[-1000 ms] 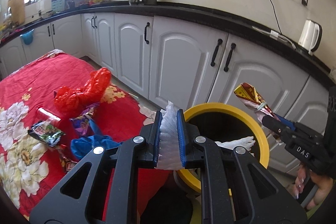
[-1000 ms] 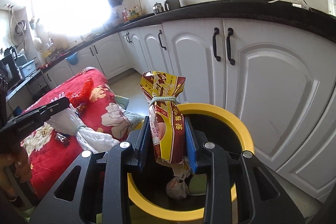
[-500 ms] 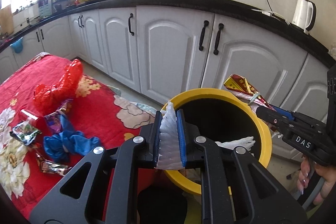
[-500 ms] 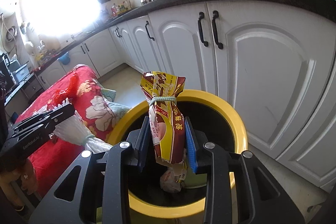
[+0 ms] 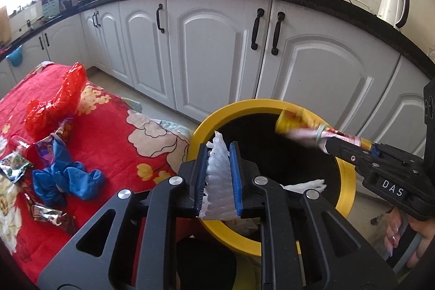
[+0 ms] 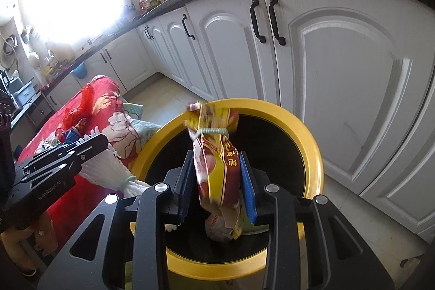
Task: Collect trash
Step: 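Open the left tool and right tool to drop tissue and wrapper into bin, then move both tools back toward the remaining trash on the table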
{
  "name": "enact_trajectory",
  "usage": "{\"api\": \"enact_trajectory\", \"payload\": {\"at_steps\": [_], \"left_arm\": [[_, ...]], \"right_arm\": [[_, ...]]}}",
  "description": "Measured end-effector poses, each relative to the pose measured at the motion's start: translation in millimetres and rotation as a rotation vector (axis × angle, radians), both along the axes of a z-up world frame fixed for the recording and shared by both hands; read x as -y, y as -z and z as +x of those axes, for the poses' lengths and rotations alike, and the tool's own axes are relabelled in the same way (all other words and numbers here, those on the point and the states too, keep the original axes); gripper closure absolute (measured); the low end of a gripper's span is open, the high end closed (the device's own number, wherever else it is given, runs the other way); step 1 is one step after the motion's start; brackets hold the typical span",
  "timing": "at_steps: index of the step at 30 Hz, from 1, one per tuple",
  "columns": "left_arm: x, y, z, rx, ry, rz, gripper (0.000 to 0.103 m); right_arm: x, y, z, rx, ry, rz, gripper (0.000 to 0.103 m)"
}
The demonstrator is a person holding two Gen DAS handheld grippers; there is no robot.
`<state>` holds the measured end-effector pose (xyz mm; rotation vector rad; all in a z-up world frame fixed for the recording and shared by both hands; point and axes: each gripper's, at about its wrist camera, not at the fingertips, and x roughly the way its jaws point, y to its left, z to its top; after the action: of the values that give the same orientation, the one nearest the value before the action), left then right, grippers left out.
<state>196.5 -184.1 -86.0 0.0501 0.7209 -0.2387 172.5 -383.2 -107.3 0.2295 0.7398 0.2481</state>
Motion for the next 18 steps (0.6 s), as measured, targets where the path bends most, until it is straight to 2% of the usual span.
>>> {"api": "enact_trajectory", "payload": {"at_steps": [2,4,5,7,10,12,15,18], "left_arm": [[-1.7,0.4,0.1,-0.002,-0.004,-0.008,0.081],[-4.4,-0.5,0.9,-0.004,-0.011,-0.016,0.066],[-7.1,-1.3,1.0,-0.005,-0.016,-0.024,0.063],[-11.7,-3.3,0.6,-0.005,-0.03,-0.033,0.049],[-18.7,-7.0,-1.6,-0.001,-0.045,-0.05,0.037],[-23.8,-9.8,-3.1,0.002,-0.056,-0.06,0.021],[-34.5,-14.4,-6.0,0.004,-0.075,-0.088,0.012],[-43.8,-18.8,-9.4,0.007,-0.095,-0.091,0.011]], "right_arm": [[1.9,1.6,0.4,-0.004,0.014,-0.003,0.064],[4.3,2.2,0.6,-0.006,0.026,0.001,0.056],[4.8,2.1,0.8,-0.005,0.029,0.002,0.054],[4.8,0.8,0.0,-0.002,0.034,0.002,0.05],[2.0,-3.1,-1.6,0.011,0.031,0.003,0.043],[-1.2,-6.8,-3.3,0.025,0.03,0.004,0.04],[-6.5,-12.1,-4.9,0.04,0.021,0.002,0.035],[-11.2,-19.1,-7.9,0.06,0.018,0.005,0.028]]}}
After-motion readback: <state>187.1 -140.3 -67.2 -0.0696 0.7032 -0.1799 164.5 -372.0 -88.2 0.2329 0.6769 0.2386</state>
